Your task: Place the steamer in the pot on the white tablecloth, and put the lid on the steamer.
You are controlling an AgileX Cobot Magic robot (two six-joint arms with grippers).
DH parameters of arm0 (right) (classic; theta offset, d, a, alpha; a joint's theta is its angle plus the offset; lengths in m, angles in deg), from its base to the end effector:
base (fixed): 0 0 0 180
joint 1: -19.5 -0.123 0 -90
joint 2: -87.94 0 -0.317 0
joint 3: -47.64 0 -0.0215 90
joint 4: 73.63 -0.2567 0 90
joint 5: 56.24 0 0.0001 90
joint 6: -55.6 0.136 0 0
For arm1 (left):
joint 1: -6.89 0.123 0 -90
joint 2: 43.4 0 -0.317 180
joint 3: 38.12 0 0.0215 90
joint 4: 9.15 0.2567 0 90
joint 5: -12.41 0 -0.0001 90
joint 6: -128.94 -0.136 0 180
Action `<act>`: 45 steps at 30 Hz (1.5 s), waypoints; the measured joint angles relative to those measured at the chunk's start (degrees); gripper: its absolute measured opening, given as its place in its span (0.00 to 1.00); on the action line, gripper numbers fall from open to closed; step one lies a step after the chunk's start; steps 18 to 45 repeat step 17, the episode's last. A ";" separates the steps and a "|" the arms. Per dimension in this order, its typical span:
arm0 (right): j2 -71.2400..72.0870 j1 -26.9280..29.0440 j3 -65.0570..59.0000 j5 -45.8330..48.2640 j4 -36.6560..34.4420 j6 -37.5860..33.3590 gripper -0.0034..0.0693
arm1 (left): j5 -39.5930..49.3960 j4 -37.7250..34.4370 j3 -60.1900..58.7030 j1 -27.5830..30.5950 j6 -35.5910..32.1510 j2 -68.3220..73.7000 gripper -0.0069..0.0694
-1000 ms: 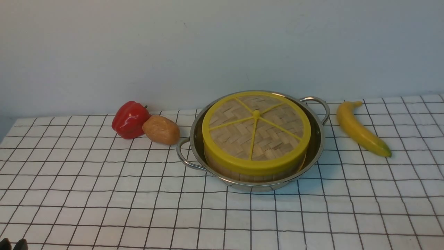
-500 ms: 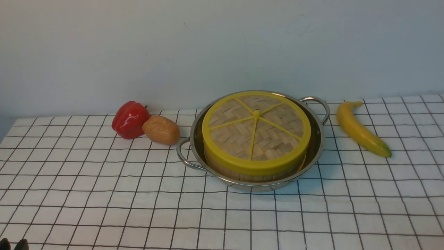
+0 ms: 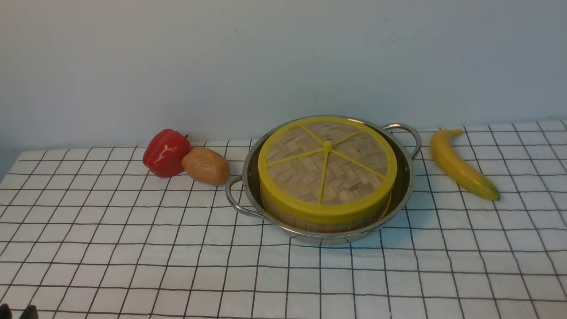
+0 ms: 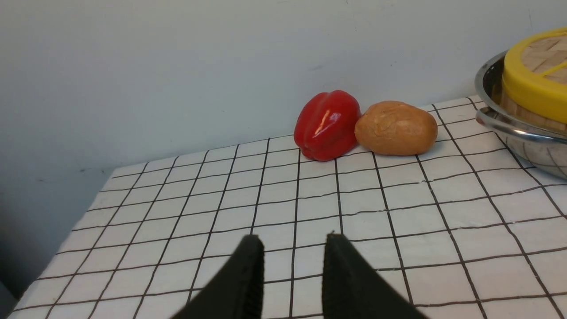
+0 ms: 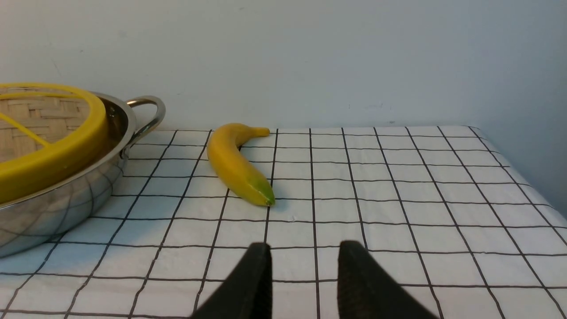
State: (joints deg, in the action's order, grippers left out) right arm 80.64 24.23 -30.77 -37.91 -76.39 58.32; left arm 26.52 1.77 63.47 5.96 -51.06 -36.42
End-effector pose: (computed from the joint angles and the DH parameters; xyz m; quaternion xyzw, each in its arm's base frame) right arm 0.0718 -0.0039 0.1709 0.0645 0.7855 0.0092 0.6155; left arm 0.0737 0.0051 0.1816 0.0616 0.7593 0.0721 0.6438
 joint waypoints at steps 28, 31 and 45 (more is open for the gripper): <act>0.00 0.00 0.00 0.00 -0.05 0.00 0.38 | 0.00 0.00 0.00 0.00 0.00 0.00 0.37; 0.00 0.00 0.00 0.00 -0.05 0.00 0.38 | 0.00 0.00 0.00 0.00 0.00 0.00 0.37; 0.00 0.00 0.00 0.00 -0.05 0.00 0.38 | 0.00 0.00 0.00 0.00 0.00 0.00 0.37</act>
